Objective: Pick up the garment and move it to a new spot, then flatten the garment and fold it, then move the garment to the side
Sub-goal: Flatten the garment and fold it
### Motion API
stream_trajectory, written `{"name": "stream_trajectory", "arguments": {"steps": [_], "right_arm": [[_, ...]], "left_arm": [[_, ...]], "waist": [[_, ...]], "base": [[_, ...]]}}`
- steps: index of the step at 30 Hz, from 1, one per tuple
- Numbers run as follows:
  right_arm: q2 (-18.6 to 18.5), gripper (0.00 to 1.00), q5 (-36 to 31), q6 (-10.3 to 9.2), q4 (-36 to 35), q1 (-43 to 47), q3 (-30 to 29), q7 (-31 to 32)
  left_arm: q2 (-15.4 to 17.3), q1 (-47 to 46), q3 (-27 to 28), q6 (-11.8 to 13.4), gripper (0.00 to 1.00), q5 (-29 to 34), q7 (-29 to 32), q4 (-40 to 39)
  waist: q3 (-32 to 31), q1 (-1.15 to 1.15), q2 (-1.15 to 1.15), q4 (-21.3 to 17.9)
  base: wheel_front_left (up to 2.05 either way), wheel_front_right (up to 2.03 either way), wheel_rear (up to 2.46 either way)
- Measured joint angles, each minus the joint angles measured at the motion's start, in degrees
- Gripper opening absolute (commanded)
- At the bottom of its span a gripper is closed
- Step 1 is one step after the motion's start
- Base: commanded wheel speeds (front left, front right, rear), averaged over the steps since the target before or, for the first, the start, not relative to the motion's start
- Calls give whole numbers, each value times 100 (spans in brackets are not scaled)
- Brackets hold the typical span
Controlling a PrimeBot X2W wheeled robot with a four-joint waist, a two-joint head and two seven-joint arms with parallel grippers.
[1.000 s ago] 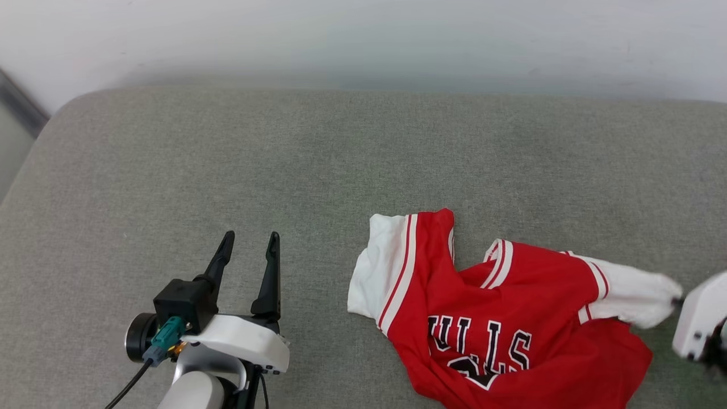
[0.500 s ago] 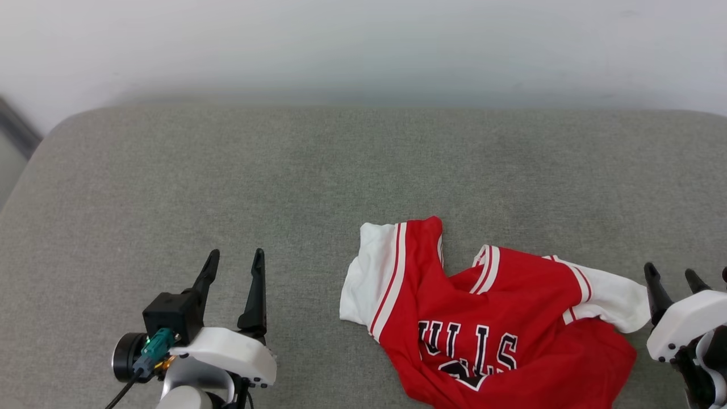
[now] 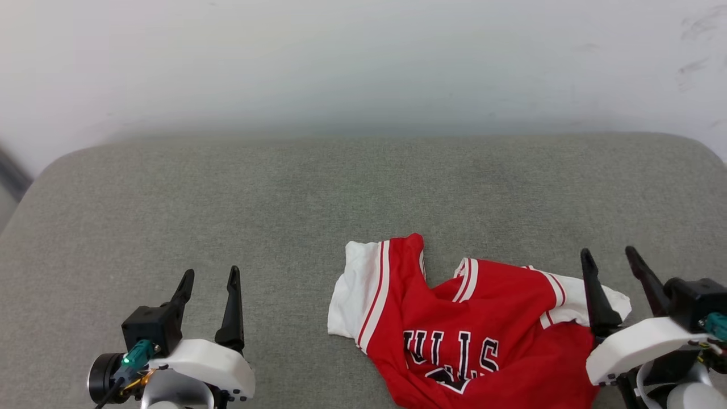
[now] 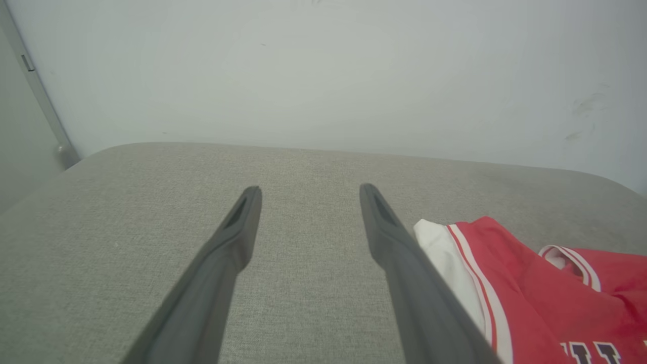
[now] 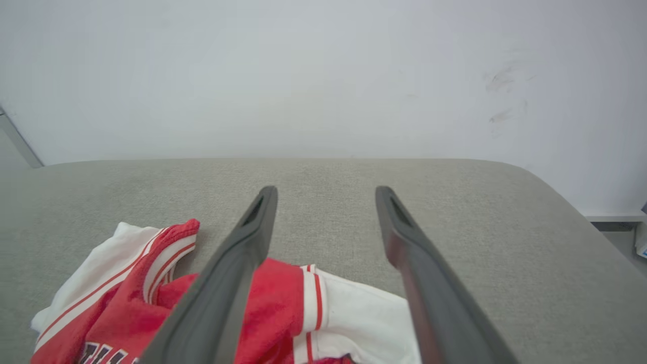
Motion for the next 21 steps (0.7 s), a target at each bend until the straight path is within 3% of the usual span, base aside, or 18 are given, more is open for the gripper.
{"name": "stream_trajectory", "arguments": {"steps": [6, 12, 16, 18, 19, 21], "right_arm": [[192, 100, -122, 0, -768, 387, 285, 187], [277, 100, -101, 0, -1167, 388, 361, 360], [294, 100, -101, 0, -1335, 258, 499, 383], [301, 100, -96, 0, -1382, 122, 591, 375], [310, 100, -64, 0, -1385, -52, 735, 349], [311, 100, 24, 0, -1357, -159, 802, 299]], "left_arm": [[158, -127, -5, -26, 100, 13, 209, -31], [151, -1150, -207, -468, 100, -190, 864, 118], [210, -2073, -457, -910, 100, -325, 1690, 371], [231, -2416, -586, -1118, 100, -565, 2361, 603], [355, -2847, -751, -1394, 100, -772, 3210, 846], [441, -3059, -857, -1525, 100, -846, 3686, 1004]], "waist": [[12, 0, 0, -187], [261, 0, 0, -368], [511, 1, 0, -506], [649, 0, 0, -603], [855, 0, 0, -781], [999, 1, 0, -903]], "base": [[0, 0, 0], [0, 0, 0], [0, 0, 0], [0, 0, 0], [0, 0, 0], [0, 0, 0]]}}
